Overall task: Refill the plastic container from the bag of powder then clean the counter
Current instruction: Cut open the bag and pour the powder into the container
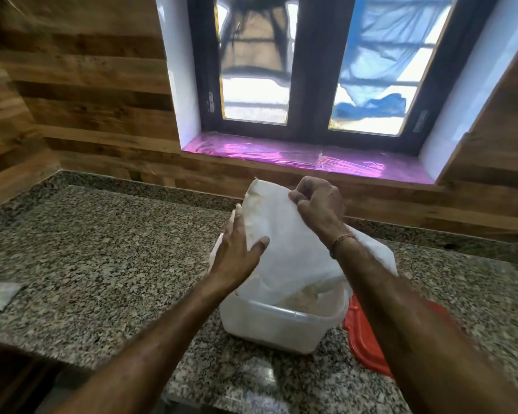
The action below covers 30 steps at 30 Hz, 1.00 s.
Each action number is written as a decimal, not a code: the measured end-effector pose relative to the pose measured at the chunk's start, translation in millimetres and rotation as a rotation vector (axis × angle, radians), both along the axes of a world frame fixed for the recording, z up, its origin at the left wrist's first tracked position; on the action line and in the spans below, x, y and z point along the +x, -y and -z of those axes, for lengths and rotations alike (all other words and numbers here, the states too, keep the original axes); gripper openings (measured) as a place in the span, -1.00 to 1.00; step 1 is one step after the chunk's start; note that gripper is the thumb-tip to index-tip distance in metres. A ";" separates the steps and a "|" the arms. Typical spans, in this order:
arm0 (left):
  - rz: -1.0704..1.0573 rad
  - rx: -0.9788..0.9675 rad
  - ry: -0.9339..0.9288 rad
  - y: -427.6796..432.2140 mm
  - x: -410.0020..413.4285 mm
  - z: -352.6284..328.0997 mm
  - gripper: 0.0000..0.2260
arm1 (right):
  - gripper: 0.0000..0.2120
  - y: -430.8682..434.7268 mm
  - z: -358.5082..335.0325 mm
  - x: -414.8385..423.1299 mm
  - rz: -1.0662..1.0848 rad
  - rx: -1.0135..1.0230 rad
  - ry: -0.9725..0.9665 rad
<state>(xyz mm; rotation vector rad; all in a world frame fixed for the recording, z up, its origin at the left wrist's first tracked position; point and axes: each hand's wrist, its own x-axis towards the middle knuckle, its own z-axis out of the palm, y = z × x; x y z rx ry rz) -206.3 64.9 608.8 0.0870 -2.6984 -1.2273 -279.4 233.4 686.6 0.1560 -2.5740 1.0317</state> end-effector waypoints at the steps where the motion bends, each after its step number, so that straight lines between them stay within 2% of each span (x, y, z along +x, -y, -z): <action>1: 0.027 -0.008 0.000 -3.7 -0.5 -2.7 -0.18 | -0.86 3.6 3.7 2.3 -0.009 -0.006 -0.002; 4: 0.120 0.147 -0.086 -19.2 -2.5 -15.5 -0.14 | -0.83 14.9 14.9 10.1 -0.108 -0.033 0.014; 5: 0.062 0.221 -0.125 -20.7 -6.5 -18.9 -0.11 | -0.83 15.8 17.6 12.1 -0.144 -0.041 0.018; 7: -0.131 0.241 -0.169 -14.1 -14.7 -25.7 -0.10 | -0.84 9.6 19.9 13.6 -0.203 -0.049 0.029; 9: -0.143 0.312 -0.132 2.1 -19.5 -28.8 -0.23 | -0.84 -3.7 16.7 10.5 -0.242 -0.051 0.021; 12: 0.002 0.564 -0.119 13.2 -17.0 -27.7 -0.76 | -0.83 -19.5 5.5 3.7 -0.187 -0.019 -0.028; 13: 0.017 0.628 -0.122 12.3 -15.1 -28.8 -0.84 | -0.83 -21.3 2.9 1.6 -0.165 0.013 -0.046; 16: 0.000 0.757 -0.140 9.2 -17.4 -33.5 -0.92 | -0.81 -24.5 -3.0 0.8 -0.142 0.074 -0.080; 21: -0.038 0.969 -0.143 30.3 -28.7 -34.2 -0.86 | -0.55 -85.3 -2.6 13.6 -0.093 0.151 0.062; 23: -0.016 1.005 -0.146 35.1 -31.5 -35.4 -0.85 | -0.52 -116.8 6.0 16.1 -0.092 -0.036 0.155; 27: -0.030 1.056 -0.119 33.6 -34.4 -33.0 -0.88 | -0.40 -147.3 38.4 16.2 -0.318 -0.746 0.326; 30: -0.078 1.073 -0.118 35.3 -41.3 -32.2 -0.89 | -0.37 -152.1 62.8 23.4 -0.399 -1.087 0.393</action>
